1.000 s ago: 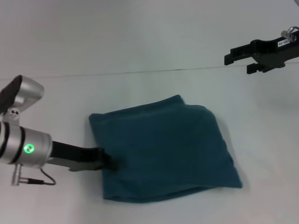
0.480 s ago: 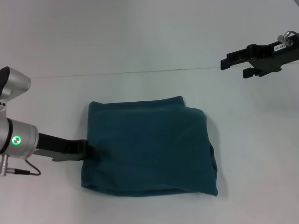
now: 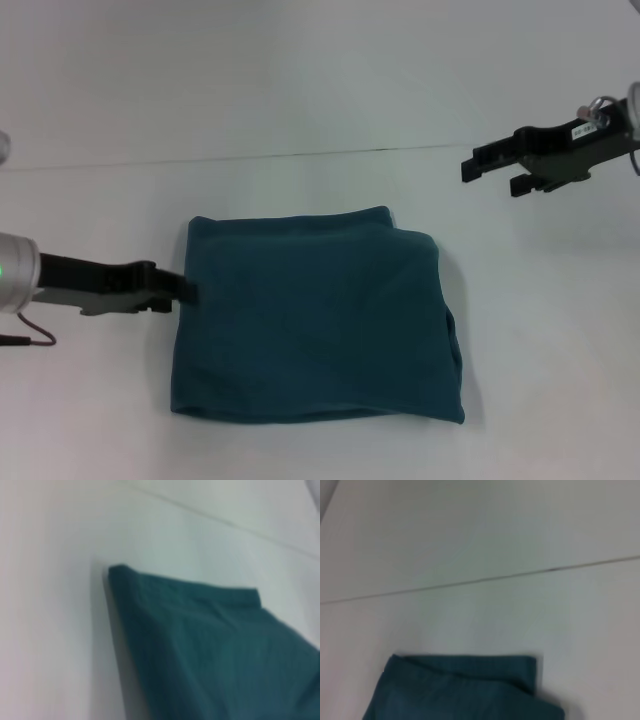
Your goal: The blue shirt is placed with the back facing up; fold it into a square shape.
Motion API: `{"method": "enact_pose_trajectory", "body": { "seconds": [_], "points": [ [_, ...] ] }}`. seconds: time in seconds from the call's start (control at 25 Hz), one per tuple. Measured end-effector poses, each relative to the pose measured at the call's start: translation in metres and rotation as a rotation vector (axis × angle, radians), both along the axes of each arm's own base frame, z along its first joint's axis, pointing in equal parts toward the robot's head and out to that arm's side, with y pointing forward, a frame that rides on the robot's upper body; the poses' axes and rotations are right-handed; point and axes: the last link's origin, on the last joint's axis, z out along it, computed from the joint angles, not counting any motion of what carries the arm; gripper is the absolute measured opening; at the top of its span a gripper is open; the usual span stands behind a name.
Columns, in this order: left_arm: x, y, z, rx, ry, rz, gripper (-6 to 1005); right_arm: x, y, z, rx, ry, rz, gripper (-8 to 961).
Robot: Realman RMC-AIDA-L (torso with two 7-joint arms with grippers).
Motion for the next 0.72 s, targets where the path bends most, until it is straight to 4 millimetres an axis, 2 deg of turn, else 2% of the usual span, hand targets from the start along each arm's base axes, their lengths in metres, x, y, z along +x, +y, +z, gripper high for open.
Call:
{"method": "enact_pose_trajectory", "body": {
  "seconds": [0.16, 0.4, 0.72],
  "points": [
    [-0.004, 0.0, 0.01, 0.042, -0.038, 0.046, 381, 0.003, -0.004, -0.016, -0.028, -0.004, -0.007, 868],
    [-0.009, -0.003, 0.011, 0.07, -0.069, 0.075, 663, 0.013, -0.009, -0.048, -0.047, 0.002, -0.05, 867],
    [-0.007, -0.003, 0.009, 0.08, -0.087, 0.073, 729, 0.013, -0.014, -0.078, -0.041, 0.033, -0.081, 864]
  ]
}}
